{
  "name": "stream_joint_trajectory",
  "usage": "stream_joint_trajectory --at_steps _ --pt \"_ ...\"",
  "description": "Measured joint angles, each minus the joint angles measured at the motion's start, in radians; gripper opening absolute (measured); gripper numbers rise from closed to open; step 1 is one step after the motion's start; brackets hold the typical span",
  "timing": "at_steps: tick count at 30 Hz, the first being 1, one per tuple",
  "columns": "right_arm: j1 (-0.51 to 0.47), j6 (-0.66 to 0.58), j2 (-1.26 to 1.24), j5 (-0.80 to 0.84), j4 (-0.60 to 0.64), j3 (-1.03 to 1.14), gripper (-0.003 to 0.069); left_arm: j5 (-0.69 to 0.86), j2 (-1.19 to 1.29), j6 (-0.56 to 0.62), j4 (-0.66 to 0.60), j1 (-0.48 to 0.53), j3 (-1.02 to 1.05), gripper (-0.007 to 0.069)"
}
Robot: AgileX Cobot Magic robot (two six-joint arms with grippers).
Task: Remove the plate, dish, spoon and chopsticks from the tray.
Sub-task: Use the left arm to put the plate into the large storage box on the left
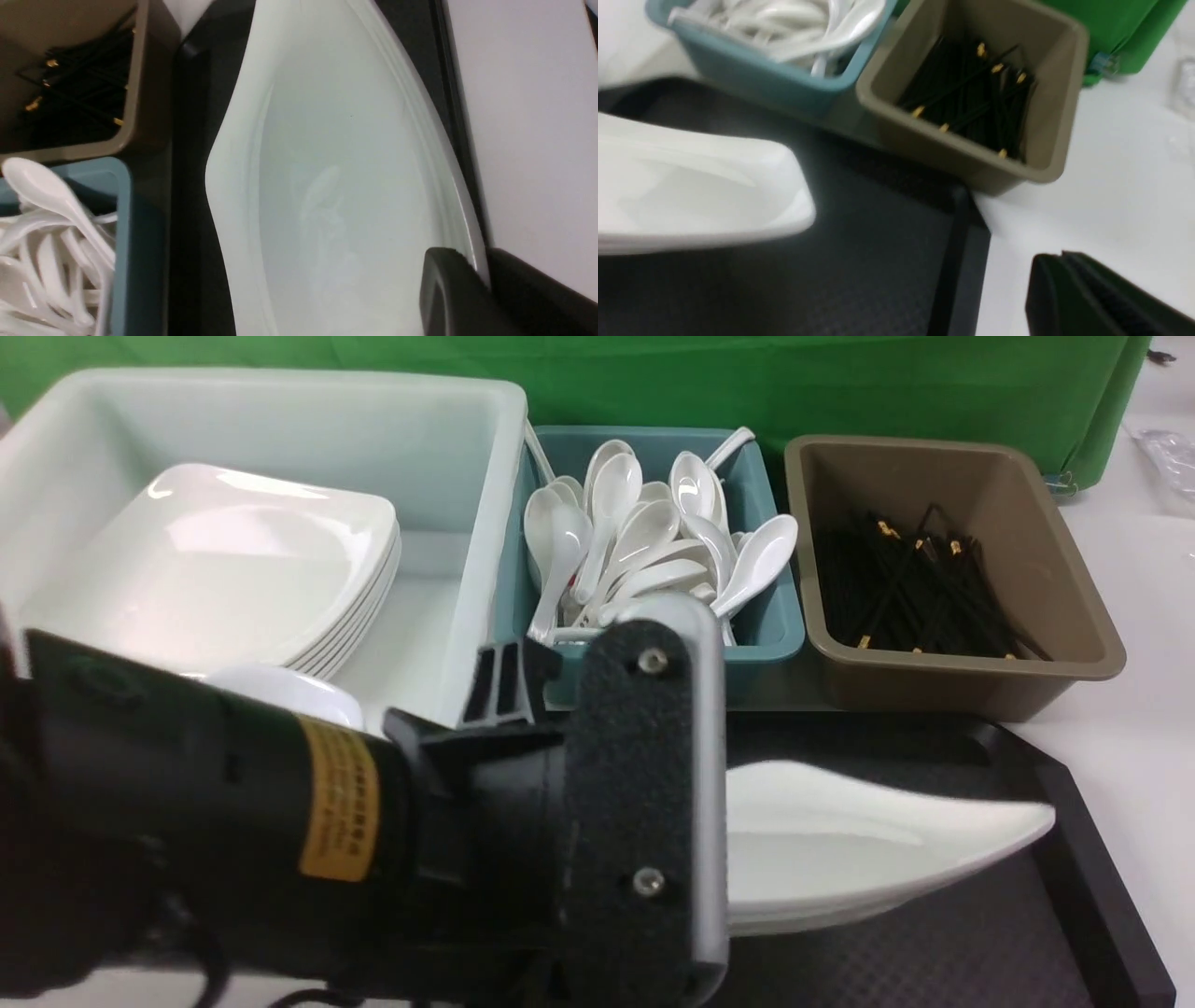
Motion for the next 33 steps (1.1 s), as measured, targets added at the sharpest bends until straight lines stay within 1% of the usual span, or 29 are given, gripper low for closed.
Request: stream_joint_trajectory --at_steps 3,6,10,11,13,14,15,16,19,21,22,23,25,26,27,28,31,33 --pt "0.0 0.005 0.0 -0.002 -0.007 -0.01 0.002 -0.057 -0.022 -0.053 0.082 0.0 -0.007 0.0031" --pt "0.0 0.007 0.0 -0.003 -0.009 -0.009 0.002 -0.073 -0.026 -0.108 0.153 0.0 -0.028 0.0031" --pt "0.0 0.012 0.0 -0.004 -0.009 -0.009 0.002 -0.07 -0.027 -0.227 0.318 0.0 -0.069 0.0031" --pt "0.0 0.019 0.0 -0.007 -0.009 -0.009 0.002 -0.061 -0.027 -0.283 0.399 0.0 -0.084 0.0031" --pt "0.0 0.024 0.0 -0.014 -0.009 -0.009 0.002 -0.05 -0.027 -0.348 0.495 0.018 -0.097 0.0031" --pt "0.0 0.026 0.0 -0.018 -0.008 -0.009 0.002 -0.048 -0.027 -0.36 0.512 0.021 -0.099 0.0031" --pt "0.0 0.026 0.0 -0.031 -0.008 -0.01 0.002 -0.048 -0.027 -0.387 0.554 0.056 -0.101 0.0031" --pt "0.0 0.026 0.001 -0.043 -0.008 -0.01 0.002 -0.048 -0.025 -0.394 0.57 0.09 -0.102 0.0031" --pt "0.0 0.026 0.001 -0.068 -0.006 -0.01 0.002 -0.047 -0.009 -0.405 0.585 0.221 -0.106 0.0031" --pt "0.0 0.023 0.001 -0.075 -0.006 -0.01 0.002 -0.05 0.02 -0.404 0.586 0.333 -0.106 0.0031" --pt "0.0 0.022 0.001 -0.076 -0.006 -0.01 0.002 -0.053 0.034 -0.4 0.587 0.374 -0.106 0.0031" --pt "0.0 0.022 0.001 -0.076 -0.006 -0.01 0.002 -0.053 0.037 -0.4 0.587 0.384 -0.106 0.0031" --pt "0.0 0.018 0.001 -0.079 -0.006 -0.01 0.002 -0.063 0.09 -0.372 0.59 0.506 -0.106 0.0031" --pt "0.0 0.017 0.001 -0.079 -0.006 -0.01 0.002 -0.064 0.094 -0.368 0.591 0.514 -0.106 0.0031" --pt "0.0 0.014 0.001 -0.081 -0.006 -0.01 0.002 -0.067 0.112 -0.356 0.593 0.545 -0.106 0.0031" --pt "0.0 0.003 0.001 -0.082 -0.001 -0.01 0.002 -0.082 0.165 -0.321 0.594 0.615 -0.106 0.0031" --pt "0.0 -0.024 0.001 -0.082 0.032 -0.01 0.002 -0.128 0.25 -0.275 0.591 0.697 -0.106 0.0031" --pt "0.0 -0.035 0.001 -0.082 0.055 -0.01 0.002 -0.154 0.299 -0.255 0.591 0.732 -0.106 0.0031"
